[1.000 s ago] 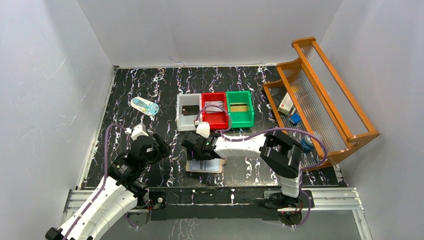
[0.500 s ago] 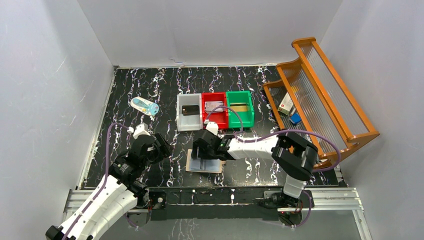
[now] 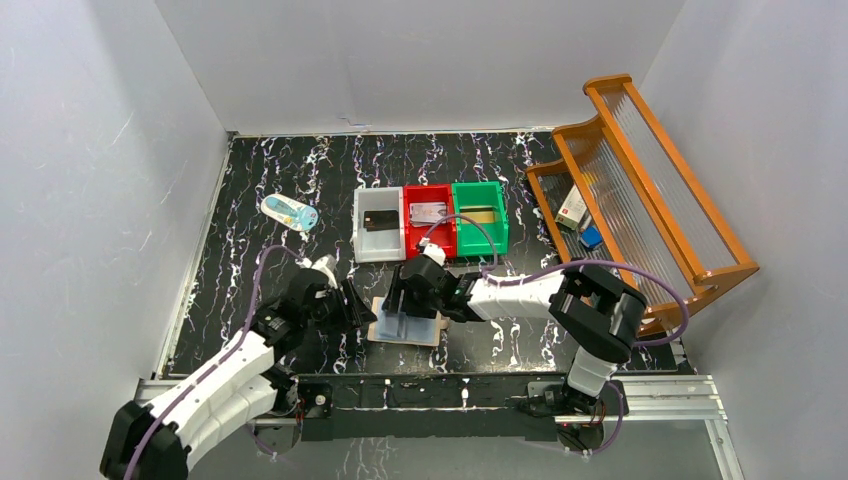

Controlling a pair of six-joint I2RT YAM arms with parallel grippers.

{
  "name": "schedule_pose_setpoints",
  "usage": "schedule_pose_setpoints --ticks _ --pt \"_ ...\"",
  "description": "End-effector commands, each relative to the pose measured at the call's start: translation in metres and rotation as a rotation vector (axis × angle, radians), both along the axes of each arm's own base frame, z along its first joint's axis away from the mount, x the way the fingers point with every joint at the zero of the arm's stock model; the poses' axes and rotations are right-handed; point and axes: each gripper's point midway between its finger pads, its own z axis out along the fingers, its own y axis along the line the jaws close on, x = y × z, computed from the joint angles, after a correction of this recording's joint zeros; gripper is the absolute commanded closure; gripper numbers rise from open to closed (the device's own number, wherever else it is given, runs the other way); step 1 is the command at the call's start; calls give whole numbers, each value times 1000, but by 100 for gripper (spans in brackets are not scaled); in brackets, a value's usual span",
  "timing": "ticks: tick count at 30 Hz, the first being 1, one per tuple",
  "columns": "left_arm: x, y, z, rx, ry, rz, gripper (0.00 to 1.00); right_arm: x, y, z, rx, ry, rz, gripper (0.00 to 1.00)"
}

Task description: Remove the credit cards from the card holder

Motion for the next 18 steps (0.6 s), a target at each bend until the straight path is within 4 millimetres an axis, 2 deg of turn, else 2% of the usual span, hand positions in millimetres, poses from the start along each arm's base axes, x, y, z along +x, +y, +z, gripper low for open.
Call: schedule_pose_setpoints --ticks 1,4,12,18 --pt "-8 -38 8 -169 10 -171 50 -18 -15 -33 -56 87 18 28" --pt "-10 -43 3 -177 32 -202 54 -18 -17 -34 -58 89 15 28" --pt "-10 -40 -4 -157 40 -195 64 -18 -20 -38 -54 100 10 28" --pt "-8 -36 -6 -146 31 -167 77 -18 -21 -36 -34 104 11 28"
